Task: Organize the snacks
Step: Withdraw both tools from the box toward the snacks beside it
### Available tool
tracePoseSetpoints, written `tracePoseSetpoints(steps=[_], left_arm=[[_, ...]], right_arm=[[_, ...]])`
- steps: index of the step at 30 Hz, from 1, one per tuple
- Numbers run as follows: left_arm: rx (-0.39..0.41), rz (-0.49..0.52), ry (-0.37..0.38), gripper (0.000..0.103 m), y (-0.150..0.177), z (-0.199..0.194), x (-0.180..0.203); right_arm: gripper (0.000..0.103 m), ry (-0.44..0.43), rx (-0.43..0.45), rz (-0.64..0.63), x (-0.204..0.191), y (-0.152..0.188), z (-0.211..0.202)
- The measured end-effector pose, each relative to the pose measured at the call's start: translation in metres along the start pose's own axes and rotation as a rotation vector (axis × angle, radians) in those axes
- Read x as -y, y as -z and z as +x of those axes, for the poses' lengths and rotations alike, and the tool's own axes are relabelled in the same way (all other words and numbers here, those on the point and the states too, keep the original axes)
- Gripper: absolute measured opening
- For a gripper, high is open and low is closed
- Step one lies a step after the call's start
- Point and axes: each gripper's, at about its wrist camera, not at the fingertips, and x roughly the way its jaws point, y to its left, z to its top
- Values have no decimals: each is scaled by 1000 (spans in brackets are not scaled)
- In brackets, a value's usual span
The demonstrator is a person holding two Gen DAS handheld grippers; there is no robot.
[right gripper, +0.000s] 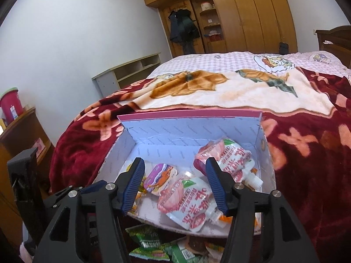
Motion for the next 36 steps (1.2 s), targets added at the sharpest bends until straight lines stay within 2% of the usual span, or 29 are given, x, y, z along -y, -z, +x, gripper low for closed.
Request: tracePoseSetpoints(steps=[11, 23, 30, 36], left_arm=[[4, -11, 23, 70, 11, -19, 4], [-12, -35, 39, 70, 29, -30, 5], [-32, -22, 48, 70, 38, -28, 15], [-53, -29, 24, 70, 48, -21, 24]], right_arm=[[60, 9, 4, 24, 2, 21, -29], [60, 64, -17, 77, 15, 57, -54], [60, 90, -42, 110, 24, 74, -58], [60, 92, -56, 132, 30, 88, -55]])
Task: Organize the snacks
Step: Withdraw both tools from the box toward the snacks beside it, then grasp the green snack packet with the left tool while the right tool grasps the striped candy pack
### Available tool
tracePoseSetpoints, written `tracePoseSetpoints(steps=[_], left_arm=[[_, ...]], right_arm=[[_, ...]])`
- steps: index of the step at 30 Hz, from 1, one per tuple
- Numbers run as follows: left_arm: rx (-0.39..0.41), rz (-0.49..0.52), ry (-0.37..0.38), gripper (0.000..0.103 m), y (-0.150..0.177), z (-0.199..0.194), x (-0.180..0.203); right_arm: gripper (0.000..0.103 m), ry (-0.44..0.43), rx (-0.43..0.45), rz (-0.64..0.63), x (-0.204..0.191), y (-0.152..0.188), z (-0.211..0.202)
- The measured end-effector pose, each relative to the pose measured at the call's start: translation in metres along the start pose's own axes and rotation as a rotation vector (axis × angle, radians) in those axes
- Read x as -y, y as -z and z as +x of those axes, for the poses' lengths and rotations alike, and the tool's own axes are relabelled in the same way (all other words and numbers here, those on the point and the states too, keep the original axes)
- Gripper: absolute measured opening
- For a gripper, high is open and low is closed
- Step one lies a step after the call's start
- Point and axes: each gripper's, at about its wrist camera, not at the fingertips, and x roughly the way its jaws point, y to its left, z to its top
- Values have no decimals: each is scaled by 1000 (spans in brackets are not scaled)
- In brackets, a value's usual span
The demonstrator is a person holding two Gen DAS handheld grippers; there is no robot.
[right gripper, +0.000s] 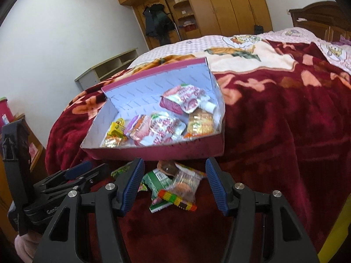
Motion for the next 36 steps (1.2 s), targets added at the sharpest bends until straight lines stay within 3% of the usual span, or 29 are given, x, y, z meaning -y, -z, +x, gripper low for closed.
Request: tracePoseSetpoints(steps=[17, 23, 28, 36], left_arm=[[1, 3, -67, 70, 10, 30, 7], [-7, -26, -46, 71, 14, 36, 2], [-16, -48, -35, 71, 18, 38, 3], [-23, -43, -21, 68, 19, 43, 7]], right_arm=[[60, -23, -62, 97, 27, 22, 32], [59, -17, -47, 85, 25, 25, 36], [43, -27, -45, 71, 20, 31, 38], [41, -30, -19, 69, 21, 36, 38]])
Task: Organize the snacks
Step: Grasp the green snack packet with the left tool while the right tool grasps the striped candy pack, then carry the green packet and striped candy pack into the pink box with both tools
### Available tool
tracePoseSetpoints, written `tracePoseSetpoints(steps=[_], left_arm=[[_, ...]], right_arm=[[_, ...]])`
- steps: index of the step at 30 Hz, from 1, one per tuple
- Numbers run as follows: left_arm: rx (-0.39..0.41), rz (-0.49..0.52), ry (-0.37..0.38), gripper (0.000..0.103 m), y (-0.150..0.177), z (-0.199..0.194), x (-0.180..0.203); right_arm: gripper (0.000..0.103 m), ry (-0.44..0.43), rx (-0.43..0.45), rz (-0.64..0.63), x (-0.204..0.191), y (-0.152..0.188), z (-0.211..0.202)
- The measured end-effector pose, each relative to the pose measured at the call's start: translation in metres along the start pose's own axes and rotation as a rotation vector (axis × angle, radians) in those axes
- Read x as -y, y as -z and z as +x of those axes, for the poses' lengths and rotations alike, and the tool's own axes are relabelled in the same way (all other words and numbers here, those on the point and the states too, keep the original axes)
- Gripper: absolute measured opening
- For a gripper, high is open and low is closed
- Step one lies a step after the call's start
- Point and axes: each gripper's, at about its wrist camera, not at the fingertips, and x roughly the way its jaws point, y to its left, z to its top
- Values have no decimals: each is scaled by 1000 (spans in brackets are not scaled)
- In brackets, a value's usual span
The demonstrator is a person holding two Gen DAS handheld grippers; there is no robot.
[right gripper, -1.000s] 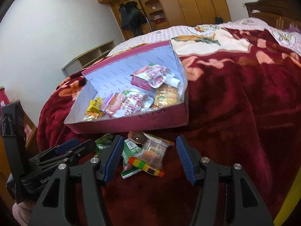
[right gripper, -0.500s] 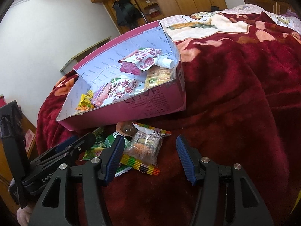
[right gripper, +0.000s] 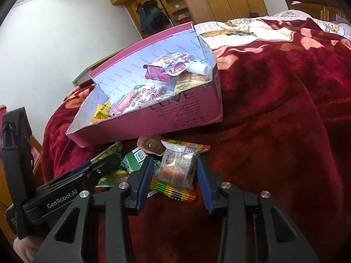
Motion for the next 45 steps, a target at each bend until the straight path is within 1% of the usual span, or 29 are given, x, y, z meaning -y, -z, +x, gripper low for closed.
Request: tracePoseSetpoints(steps=[1, 3, 6, 10, 13, 30, 37, 40, 45], left_arm=[[6, 8, 4, 62, 0, 0, 1], [10, 21, 23, 55, 0, -2, 4], [17, 29, 18, 53, 1, -3, 6], [12, 17, 43, 46, 0, -6, 3], [13, 18, 49, 44, 1, -11, 2], [55, -7, 48, 38, 3, -39, -15], [87, 11, 56, 35, 2, -54, -16], [87, 18, 50, 35, 4, -56, -15], [67, 13, 46, 35, 6, -54, -18]], right_arm=[[41, 0, 1, 0, 0, 0, 0], [40, -4, 4, 2, 1, 1, -1], [39, -11, 6, 8, 2, 1, -2], [37, -15, 11, 6, 1, 1, -4], [36, -15, 14, 1, 0, 1, -6], [32, 3, 43, -12, -8, 2, -24], [32, -1, 59, -29, -16, 2, -35], [32, -3, 61, -35, -20, 2, -36], [32, -12, 63, -44, -25, 2, -40]])
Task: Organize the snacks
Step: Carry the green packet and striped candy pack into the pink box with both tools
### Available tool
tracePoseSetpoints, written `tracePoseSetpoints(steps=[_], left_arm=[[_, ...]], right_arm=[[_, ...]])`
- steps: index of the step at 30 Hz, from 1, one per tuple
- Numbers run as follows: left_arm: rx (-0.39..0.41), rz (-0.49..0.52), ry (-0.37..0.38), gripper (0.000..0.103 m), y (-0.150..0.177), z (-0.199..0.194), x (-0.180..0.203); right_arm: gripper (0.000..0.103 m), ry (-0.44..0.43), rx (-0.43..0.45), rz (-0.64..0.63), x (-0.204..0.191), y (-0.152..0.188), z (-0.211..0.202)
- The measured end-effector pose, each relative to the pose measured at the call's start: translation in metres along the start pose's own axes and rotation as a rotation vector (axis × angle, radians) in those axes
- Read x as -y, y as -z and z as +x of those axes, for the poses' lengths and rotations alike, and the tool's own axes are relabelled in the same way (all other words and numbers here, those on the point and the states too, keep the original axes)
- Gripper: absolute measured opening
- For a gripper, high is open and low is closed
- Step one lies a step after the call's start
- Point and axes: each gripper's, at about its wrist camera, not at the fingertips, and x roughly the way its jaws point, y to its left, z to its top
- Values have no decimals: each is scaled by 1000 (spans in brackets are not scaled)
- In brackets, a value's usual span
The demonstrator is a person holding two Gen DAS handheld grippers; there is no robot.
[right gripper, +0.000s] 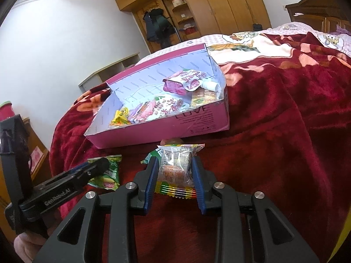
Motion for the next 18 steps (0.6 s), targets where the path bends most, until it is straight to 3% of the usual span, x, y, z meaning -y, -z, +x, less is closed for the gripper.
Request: tracePoseSetpoints(steps=[18], left_arm=[[130, 22, 7, 34, -48, -27, 2]], right_arm=[[32, -50, 13, -54, -19, -19, -3]])
